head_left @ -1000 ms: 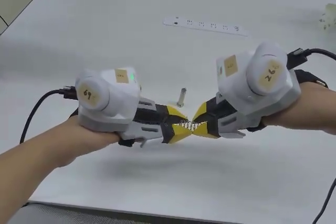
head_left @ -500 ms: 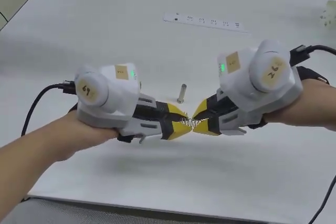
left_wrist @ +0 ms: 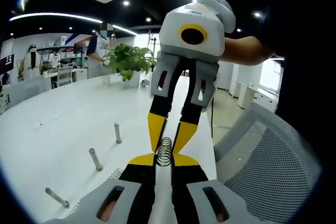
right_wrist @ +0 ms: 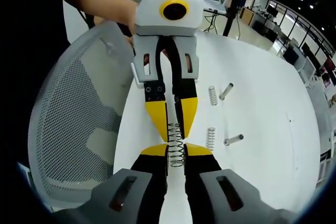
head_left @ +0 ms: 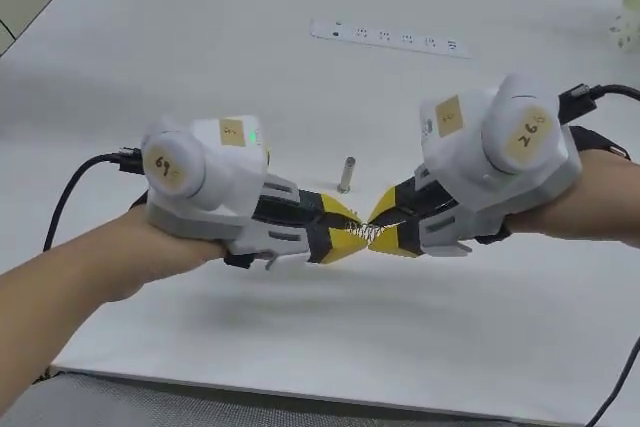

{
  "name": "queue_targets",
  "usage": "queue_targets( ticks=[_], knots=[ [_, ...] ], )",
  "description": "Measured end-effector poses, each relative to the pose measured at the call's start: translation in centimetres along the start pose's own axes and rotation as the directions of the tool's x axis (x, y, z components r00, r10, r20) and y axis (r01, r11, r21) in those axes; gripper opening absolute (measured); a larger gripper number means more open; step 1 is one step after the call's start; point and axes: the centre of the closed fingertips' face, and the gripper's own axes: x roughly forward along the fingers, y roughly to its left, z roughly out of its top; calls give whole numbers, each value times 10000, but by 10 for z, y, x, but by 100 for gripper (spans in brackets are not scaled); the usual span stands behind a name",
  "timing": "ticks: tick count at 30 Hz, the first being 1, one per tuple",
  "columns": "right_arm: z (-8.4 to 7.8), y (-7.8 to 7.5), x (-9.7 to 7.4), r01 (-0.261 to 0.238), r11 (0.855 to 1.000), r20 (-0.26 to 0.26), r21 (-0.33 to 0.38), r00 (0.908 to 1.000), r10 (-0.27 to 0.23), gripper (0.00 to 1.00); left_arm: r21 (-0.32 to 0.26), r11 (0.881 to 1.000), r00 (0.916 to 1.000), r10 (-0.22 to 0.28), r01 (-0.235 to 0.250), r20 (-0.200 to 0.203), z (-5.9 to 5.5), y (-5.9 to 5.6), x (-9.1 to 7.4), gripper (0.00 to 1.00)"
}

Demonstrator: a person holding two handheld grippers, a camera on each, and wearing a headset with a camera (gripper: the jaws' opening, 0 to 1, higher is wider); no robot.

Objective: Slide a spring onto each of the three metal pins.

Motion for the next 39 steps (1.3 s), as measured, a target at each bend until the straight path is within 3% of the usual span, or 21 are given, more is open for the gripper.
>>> queue_targets(
  ticks=[15, 23, 39],
  knots=[
    [-18, -3, -4, 119, 9999, -260, 123, 9996, -115, 9, -206, 9998, 9999, -83, 85, 87, 3, 0, -4, 2],
    [-12, -4, -7, 288, 9995, 141, -125, 9995, -286, 8, -281, 9996, 10000, -34, 34, 6, 1, 1, -6, 2],
    [-4, -5, -14, 259, 9994, 439, -232, 9987, -248, 8, -357, 9994, 10000, -8, 6, -70, 0, 1, -9, 2]
  ],
)
